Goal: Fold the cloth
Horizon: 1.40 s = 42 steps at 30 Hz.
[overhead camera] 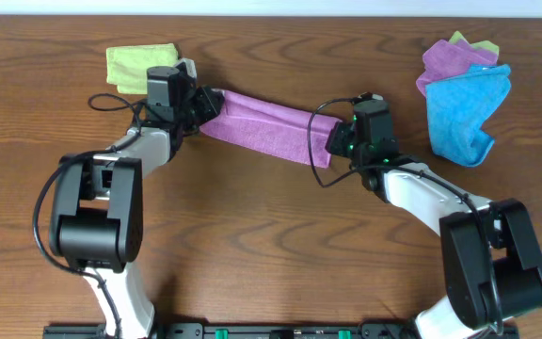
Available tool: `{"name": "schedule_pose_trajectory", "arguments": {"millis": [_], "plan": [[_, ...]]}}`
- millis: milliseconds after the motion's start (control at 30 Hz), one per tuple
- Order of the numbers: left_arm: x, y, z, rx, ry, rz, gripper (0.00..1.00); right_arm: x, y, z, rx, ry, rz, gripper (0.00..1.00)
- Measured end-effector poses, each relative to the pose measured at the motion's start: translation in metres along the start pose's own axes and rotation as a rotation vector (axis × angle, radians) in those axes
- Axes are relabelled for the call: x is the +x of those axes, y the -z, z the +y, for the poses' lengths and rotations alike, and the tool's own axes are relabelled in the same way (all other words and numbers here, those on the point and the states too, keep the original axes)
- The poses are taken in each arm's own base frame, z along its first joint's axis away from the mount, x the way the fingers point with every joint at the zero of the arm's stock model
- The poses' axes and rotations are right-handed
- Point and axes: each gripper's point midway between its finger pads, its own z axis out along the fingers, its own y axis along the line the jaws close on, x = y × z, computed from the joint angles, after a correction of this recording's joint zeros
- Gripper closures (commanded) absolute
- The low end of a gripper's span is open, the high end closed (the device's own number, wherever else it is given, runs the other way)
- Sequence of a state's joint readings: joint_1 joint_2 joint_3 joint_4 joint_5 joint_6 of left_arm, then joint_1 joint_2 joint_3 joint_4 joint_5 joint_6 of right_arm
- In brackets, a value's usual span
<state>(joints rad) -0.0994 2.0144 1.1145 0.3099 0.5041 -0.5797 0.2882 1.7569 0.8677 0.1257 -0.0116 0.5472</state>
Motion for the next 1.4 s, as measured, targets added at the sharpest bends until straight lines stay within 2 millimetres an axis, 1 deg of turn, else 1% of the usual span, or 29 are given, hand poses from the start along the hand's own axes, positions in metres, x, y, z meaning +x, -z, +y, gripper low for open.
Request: {"name": "schedule_pose_trajectory", "arguments": {"millis": [267,367,467,500,533,567,600,633,700,767,833,867,933,1033,1200,1267,1400], "plan": [[0.005,-0.016,0.006,-0.015,-0.018,-0.019,0.94,-0.010,-0.001,-0.002,0.021,0.029,-0.049,0.98],[0.010,-0.025,0.010,-0.023,-0.017,-0.007,0.94,-0.010,-0.004,-0.005,0.033,0.040,-0.052,0.99],[0.012,-0.035,0.012,-0.029,-0.020,0.001,0.94,-0.003,-0.010,-0.012,0.058,0.051,-0.036,0.98],[0.012,-0.037,0.012,-0.031,-0.021,0.001,0.93,-0.001,-0.012,-0.014,0.064,0.055,-0.030,0.95],[0.013,-0.038,0.013,-0.033,-0.021,0.002,0.91,0.002,-0.014,-0.016,0.070,0.056,-0.024,0.89],[0.012,-0.038,0.013,-0.035,-0.023,0.000,0.88,0.004,-0.016,-0.018,0.076,0.059,-0.019,0.78],[0.012,-0.038,0.013,-0.037,-0.024,-0.003,0.83,0.005,-0.017,-0.019,0.083,0.061,-0.017,0.71],[0.011,-0.038,0.013,-0.037,-0.030,-0.006,0.76,0.006,-0.018,-0.021,0.091,0.068,-0.017,0.62],[0.008,-0.037,0.014,-0.042,-0.030,-0.013,0.68,0.005,-0.018,-0.022,0.097,0.068,-0.019,0.56],[0.006,-0.037,0.015,-0.046,-0.031,-0.019,0.56,0.006,-0.018,-0.022,0.096,0.071,-0.017,0.55],[0.004,-0.036,0.017,-0.050,-0.034,-0.023,0.51,0.007,-0.018,-0.021,0.087,0.071,-0.009,0.55],[0.003,-0.036,0.018,-0.052,-0.035,-0.025,0.46,0.008,-0.018,-0.020,0.079,0.071,-0.002,0.55],[0.001,-0.034,0.018,-0.054,-0.044,-0.027,0.44,0.011,-0.017,-0.018,0.072,0.070,0.009,0.56],[-0.005,-0.026,0.017,-0.063,-0.049,-0.033,0.43,0.012,-0.012,-0.016,0.064,0.060,0.024,0.57],[-0.012,-0.010,0.016,-0.088,-0.049,-0.029,0.43,0.005,0.007,-0.008,0.045,0.039,0.026,0.56],[-0.010,-0.007,0.017,-0.100,-0.040,-0.013,0.43,-0.001,0.017,-0.003,0.031,0.032,0.019,0.56],[0.001,-0.005,0.023,-0.129,-0.020,0.034,0.44,-0.013,0.040,0.007,0.002,0.021,-0.007,0.54]]}}
